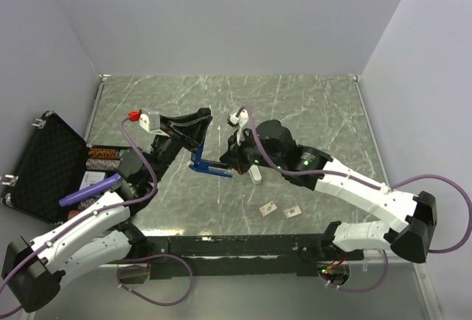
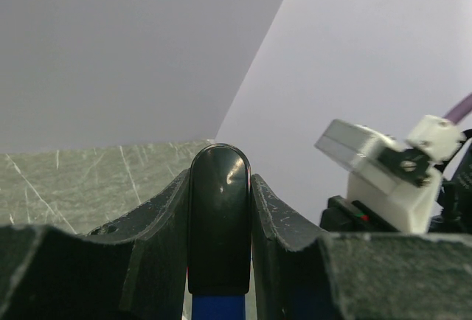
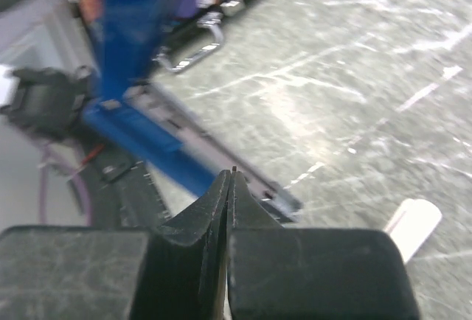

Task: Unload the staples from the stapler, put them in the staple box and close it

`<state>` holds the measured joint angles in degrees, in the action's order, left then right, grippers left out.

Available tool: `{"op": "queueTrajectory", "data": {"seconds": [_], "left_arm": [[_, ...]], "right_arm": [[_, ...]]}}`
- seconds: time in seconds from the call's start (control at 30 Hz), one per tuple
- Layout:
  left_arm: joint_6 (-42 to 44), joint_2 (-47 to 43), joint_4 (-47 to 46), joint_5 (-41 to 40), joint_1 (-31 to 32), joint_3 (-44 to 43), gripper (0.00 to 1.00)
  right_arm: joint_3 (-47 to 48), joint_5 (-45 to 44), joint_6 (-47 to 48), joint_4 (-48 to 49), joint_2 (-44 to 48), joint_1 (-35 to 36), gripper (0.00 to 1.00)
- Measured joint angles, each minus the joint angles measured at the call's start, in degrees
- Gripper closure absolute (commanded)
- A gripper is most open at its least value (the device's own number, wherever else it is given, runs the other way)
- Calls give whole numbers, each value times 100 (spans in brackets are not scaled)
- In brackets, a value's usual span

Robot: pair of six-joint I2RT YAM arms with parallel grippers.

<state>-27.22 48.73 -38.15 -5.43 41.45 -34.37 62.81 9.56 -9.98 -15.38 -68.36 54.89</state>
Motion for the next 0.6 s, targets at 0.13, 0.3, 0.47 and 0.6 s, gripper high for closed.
{"op": "queueTrajectory", "data": {"seconds": [0.13, 0.3, 0.47, 0.6], "left_arm": [[46, 4, 26, -26, 0, 0, 99], [63, 31, 35, -66, 0, 0, 99], [87, 125, 37, -160, 0, 0, 99], [109, 229, 59, -243, 0, 0, 99]], "right_arm": [[63, -293, -20, 33, -306, -94, 100], [229, -398, -44, 160, -616, -216, 100], [271, -260, -116, 308, -861, -334, 100], [271, -129, -175, 391, -970, -376, 100]]}}
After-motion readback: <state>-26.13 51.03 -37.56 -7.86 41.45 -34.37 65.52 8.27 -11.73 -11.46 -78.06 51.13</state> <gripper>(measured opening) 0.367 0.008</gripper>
